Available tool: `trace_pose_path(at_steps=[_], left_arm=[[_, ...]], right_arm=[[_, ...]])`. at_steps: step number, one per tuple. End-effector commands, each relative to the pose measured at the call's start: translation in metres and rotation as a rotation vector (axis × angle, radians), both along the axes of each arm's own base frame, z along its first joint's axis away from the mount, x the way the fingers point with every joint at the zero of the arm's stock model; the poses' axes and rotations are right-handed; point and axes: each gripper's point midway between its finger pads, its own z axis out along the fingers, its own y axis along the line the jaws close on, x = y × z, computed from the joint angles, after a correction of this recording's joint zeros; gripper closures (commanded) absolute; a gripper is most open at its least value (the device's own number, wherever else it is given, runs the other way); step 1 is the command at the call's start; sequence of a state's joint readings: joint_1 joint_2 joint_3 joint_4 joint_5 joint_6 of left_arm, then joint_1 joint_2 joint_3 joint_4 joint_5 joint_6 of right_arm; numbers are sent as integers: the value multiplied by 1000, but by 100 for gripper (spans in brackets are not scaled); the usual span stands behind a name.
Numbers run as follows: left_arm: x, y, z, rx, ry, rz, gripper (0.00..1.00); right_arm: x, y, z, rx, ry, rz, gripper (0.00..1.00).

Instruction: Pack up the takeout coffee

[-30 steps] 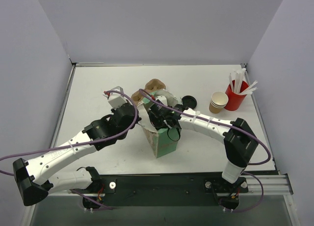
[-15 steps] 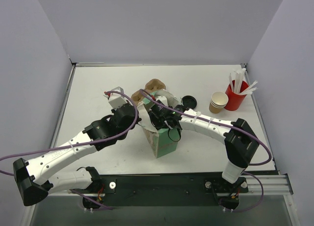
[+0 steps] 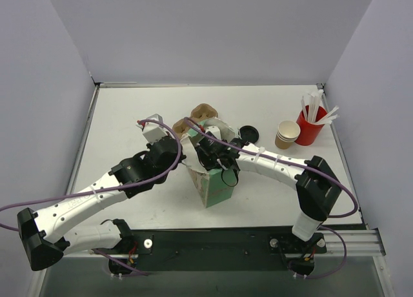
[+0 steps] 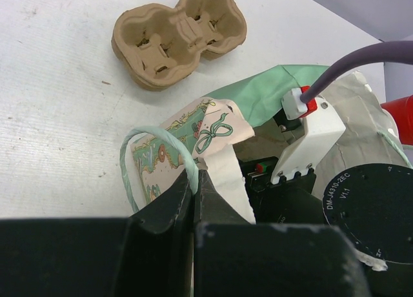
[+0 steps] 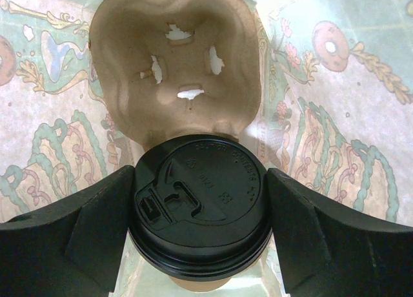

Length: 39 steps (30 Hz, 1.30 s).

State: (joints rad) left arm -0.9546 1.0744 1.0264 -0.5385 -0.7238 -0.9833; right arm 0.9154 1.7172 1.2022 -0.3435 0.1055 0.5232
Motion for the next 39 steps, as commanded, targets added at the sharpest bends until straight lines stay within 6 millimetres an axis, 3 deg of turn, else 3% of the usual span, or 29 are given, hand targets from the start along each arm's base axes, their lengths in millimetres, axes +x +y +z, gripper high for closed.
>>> trace_pose_path(at_steps=[1, 10, 11, 19, 25, 33, 39], left_arm=[[-2, 1, 2, 7, 0, -17, 100], [1, -1, 9, 12, -19, -17, 100], [1, -1, 9, 15, -18, -18, 100], [3, -2, 14, 9, -32, -19, 100], [2, 1, 12, 8, -30, -9, 100], [3, 11, 3, 63, 2, 31, 100], [6, 12, 4, 64, -7, 41, 100]], right_arm=[[-78, -77, -68, -320, 329, -9, 97], [-51, -61, -34, -254, 212, -6, 96], [-50, -60, -32, -249, 209, -4, 90], [-52, -63, -32, -257, 217, -4, 88], [-47, -63, -27, -255, 186, -10, 95], [-36, -67, -13, -240, 113, -39, 96], [-36, -68, -19, -241, 115, -40, 96]])
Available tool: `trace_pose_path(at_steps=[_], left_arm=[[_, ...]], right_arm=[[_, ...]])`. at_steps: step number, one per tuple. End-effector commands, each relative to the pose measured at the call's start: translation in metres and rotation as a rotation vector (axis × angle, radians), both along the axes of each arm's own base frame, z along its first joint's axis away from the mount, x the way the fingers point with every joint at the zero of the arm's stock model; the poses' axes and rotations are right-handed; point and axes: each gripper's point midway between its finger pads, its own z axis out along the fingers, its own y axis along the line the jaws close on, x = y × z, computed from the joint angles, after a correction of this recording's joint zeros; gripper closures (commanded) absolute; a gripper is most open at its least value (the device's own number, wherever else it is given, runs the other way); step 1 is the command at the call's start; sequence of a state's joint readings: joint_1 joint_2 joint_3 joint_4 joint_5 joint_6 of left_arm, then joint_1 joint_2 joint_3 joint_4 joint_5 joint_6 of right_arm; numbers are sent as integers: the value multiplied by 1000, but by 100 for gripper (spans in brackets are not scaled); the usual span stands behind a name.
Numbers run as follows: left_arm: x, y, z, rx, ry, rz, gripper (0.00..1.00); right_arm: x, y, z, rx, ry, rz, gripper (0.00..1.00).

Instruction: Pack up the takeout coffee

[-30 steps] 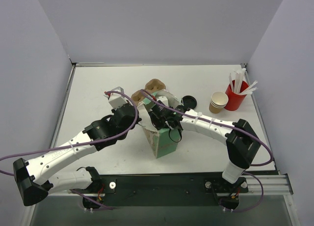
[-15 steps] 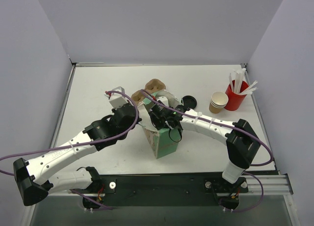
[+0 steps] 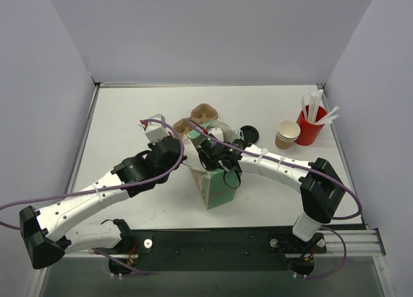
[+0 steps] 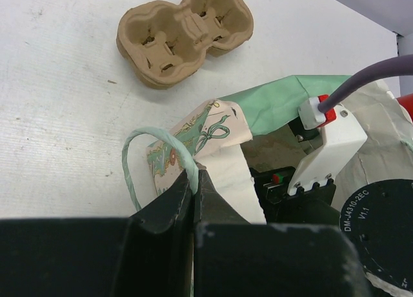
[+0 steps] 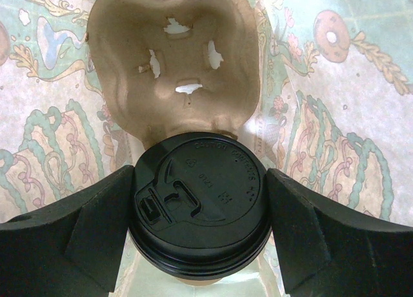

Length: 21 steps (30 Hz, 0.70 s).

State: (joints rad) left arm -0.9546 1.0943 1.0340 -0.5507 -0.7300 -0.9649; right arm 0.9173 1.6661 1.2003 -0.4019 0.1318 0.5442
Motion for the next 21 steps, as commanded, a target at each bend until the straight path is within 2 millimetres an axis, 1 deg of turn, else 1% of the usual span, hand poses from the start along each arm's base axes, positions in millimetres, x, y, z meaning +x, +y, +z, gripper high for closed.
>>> trace_pose_path(at_steps=[1, 2, 9, 13, 21], left_arm=[[5, 11, 9, 27, -18, 44, 100], [5, 9, 10, 20, -22, 36, 100], [5, 11, 7, 33, -14, 38, 100], [5, 11, 7, 32, -12, 37, 100], [6, 11, 6, 30, -9, 37, 100]], right_arm=[[-32, -56, -33, -225, 126, -15, 97], [-32, -56, -35, -223, 129, -14, 97], [-45, -57, -54, -234, 199, 2, 97], [-55, -62, -70, -250, 251, 6, 97], [-70, -69, -95, -275, 322, 9, 98]])
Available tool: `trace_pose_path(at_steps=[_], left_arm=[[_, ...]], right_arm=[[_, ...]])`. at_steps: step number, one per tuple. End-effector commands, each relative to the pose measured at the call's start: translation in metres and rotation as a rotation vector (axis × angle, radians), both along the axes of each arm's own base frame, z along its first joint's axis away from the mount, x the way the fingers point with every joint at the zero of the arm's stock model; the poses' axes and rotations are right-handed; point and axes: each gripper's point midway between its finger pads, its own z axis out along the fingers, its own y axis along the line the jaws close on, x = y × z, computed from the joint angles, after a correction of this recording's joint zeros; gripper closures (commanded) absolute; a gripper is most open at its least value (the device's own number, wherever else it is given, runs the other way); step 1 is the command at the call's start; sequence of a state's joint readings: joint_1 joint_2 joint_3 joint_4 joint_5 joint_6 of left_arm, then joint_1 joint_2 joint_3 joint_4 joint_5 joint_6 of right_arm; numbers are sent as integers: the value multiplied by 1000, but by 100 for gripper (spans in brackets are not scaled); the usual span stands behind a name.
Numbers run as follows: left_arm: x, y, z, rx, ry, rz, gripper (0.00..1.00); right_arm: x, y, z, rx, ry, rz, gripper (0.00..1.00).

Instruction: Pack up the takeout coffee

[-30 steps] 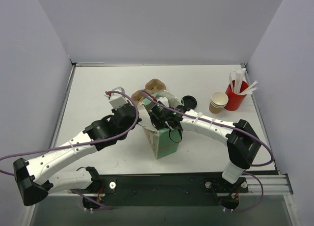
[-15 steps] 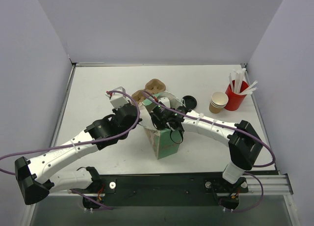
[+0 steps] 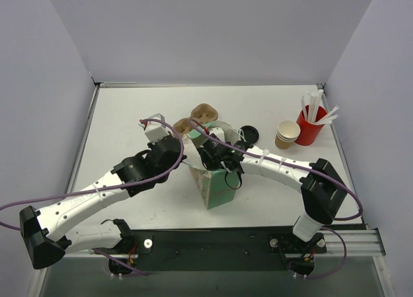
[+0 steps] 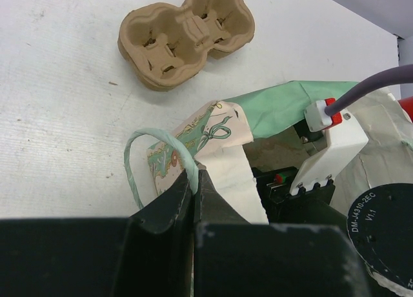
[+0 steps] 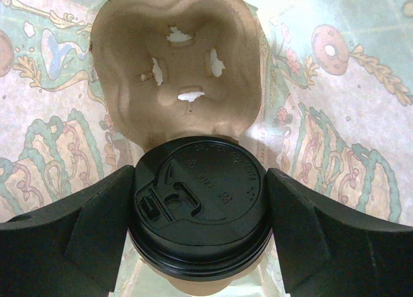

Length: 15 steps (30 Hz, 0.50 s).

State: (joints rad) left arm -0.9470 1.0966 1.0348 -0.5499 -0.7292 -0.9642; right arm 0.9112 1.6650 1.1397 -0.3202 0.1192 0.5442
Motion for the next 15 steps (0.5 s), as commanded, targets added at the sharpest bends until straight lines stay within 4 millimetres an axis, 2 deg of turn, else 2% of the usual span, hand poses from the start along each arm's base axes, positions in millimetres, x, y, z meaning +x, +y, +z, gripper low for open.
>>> trace_pose_path(at_steps=[1, 15], left_arm=[[4, 10, 7, 30, -11, 33, 100], [4, 11, 7, 34, -6, 36, 100]], right_arm=[[-72, -70, -86, -302, 334, 9, 98], [-81, -77, -102, -338, 382, 17, 98]])
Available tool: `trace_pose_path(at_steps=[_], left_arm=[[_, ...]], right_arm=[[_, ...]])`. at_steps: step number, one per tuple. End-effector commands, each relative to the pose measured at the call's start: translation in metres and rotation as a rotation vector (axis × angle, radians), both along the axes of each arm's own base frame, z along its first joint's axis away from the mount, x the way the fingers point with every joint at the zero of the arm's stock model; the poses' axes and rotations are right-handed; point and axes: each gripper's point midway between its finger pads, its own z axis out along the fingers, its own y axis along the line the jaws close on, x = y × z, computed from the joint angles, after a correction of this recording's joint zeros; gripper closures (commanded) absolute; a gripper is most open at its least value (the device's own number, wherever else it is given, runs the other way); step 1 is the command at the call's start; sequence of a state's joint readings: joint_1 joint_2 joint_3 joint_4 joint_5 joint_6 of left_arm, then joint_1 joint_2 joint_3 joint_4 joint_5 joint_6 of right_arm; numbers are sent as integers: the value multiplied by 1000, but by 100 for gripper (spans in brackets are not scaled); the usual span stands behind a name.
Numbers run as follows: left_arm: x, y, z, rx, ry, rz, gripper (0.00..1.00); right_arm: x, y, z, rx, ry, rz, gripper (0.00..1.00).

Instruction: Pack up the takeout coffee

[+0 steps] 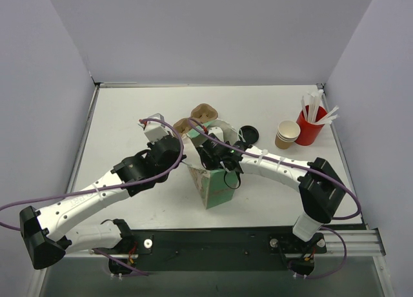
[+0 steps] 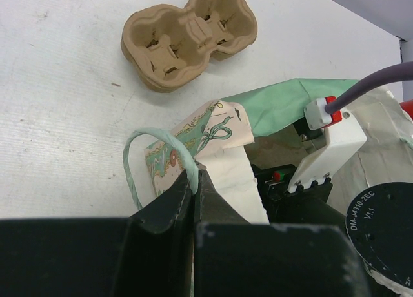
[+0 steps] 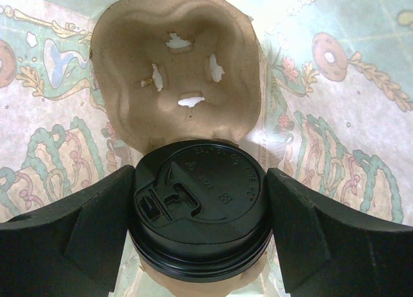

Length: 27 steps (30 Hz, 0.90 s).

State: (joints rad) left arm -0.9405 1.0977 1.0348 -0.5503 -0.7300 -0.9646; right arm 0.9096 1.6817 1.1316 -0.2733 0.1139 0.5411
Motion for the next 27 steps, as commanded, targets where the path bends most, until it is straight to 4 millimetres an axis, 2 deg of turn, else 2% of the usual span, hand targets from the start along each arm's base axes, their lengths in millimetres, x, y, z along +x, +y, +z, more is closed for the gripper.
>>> trace_pose_path(at_steps=[1, 11, 19, 27], left_arm=[[2, 9, 7, 31, -5, 29, 100], [3, 8, 10, 31, -7, 29, 100], [6, 7, 18, 35, -24, 29, 100], [12, 7, 34, 33, -56, 30, 100]], right_arm=[[-87, -85, -99, -365, 395, 16, 98], [-85, -96, -100, -451, 356, 15, 98], [-74, -103, -91, -512, 278, 8, 98], [-60, -108, -76, -579, 185, 30, 99]])
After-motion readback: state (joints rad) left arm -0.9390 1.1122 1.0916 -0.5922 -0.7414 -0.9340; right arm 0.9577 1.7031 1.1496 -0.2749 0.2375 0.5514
